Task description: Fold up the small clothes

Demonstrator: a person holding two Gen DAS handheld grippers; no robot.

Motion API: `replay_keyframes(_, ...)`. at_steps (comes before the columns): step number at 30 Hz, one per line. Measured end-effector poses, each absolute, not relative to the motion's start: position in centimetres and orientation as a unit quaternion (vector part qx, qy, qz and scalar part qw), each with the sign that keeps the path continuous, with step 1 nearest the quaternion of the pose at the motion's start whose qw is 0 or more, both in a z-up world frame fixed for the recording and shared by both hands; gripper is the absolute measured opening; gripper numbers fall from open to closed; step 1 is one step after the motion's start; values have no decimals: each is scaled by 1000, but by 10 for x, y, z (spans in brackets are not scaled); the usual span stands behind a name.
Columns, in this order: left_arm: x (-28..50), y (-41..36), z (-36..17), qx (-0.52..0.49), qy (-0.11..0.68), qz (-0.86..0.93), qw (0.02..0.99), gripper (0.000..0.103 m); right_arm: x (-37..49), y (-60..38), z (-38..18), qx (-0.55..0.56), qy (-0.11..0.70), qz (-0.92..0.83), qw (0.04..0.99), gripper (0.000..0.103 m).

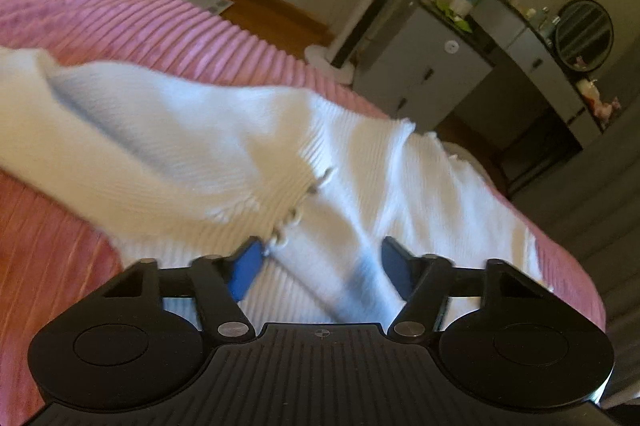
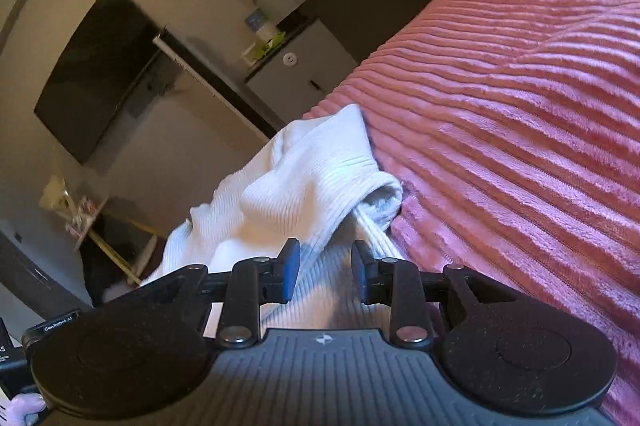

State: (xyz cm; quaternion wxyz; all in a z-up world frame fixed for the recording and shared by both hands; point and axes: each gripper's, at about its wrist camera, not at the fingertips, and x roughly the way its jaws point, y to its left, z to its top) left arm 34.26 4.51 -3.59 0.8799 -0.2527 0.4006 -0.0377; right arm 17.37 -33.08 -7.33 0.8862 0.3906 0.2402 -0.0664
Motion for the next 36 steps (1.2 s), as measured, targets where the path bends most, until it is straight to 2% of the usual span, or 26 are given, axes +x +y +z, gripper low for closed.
replay_keyframes(1, 344, 46, -34, -258, 402, -49, 877, 25, 175, -331, -74, 393, 237, -65, 886, 28)
replay_keyframes(2, 347, 46, -35, -267, 409, -60, 871, 11, 175, -331, -74, 395, 234, -64, 886, 29)
replay_keyframes(3, 348, 47, -35, -274, 415, -60, 865, 8, 176, -331, -76, 397, 232, -62, 886, 30)
replay_keyframes(11, 331, 57, 6, -243, 351, -43, 903, 7, 172, -347, -83, 470, 192, -45, 860, 41)
replay_keyframes(15, 321, 75, 20, -209, 319, -16, 925, 7, 174, -353, -91, 499, 182, -44, 846, 42)
replay_keyframes(20, 327, 86, -3, -204, 358, 11, 911, 8, 182, -346, -94, 482, 189, -41, 855, 42)
replay_keyframes(22, 328, 85, -17, -210, 377, 14, 902, 10, 185, -343, -93, 466, 195, -45, 862, 36)
replay_keyframes(24, 328, 82, -27, -209, 387, 17, 898, 12, 189, -342, -93, 447, 210, -56, 868, 18)
replay_keyframes(26, 331, 84, -34, -217, 392, 15, 894, 13, 193, -343, -94, 433, 220, -71, 871, 9)
replay_keyframes(30, 330, 94, -33, -222, 385, 14, 896, 13, 193, -343, -95, 426, 218, -80, 874, 7)
replay_keyframes(32, 328, 102, -30, -221, 380, 17, 898, 18, 193, -340, -91, 403, 212, -92, 886, 6)
replay_keyframes(35, 317, 118, -24, -212, 369, 39, 904, 33, 192, -338, -87, 380, 208, -111, 894, 6)
replay_keyframes(36, 312, 128, -23, -213, 365, 47, 905, 40, 193, -337, -86, 374, 210, -113, 897, 6)
